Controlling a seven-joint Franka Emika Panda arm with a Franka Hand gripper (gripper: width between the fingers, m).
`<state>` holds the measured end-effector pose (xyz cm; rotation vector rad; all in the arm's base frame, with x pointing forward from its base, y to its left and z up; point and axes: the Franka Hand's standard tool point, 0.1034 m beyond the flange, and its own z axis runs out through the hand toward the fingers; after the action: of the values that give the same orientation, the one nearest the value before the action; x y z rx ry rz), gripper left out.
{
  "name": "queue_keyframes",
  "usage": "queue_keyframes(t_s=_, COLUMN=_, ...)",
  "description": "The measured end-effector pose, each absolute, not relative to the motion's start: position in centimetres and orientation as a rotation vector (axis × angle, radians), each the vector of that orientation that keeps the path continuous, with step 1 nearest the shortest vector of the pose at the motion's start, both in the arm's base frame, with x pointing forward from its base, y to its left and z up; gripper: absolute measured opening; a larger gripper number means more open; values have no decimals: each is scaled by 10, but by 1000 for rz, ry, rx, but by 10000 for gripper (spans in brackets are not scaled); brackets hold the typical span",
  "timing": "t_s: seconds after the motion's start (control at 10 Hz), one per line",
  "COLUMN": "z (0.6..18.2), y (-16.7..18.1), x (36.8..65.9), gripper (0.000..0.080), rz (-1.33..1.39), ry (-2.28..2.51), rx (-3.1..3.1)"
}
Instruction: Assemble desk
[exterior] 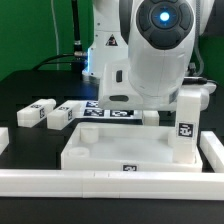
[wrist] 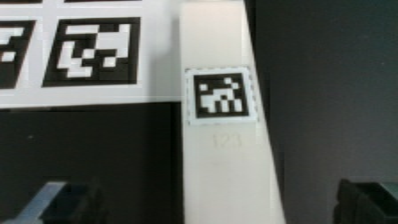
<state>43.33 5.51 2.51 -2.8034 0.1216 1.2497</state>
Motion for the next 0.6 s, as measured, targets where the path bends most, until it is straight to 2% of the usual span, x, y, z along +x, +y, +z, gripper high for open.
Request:
queue_keyframes(t_s=0.2, z=24, y=57, x=431, gripper=649, rz=1269, ry=115, rx=-2794)
queue_keyframes(t_s=0.5, z=18, y=54, x=420, gripper=649, rz=1492, ry=118, rx=-2679)
queue_keyframes(t_s=0.6, z=14, y=55, x=424, gripper=649, rz=1457, ry=116, rx=-2700)
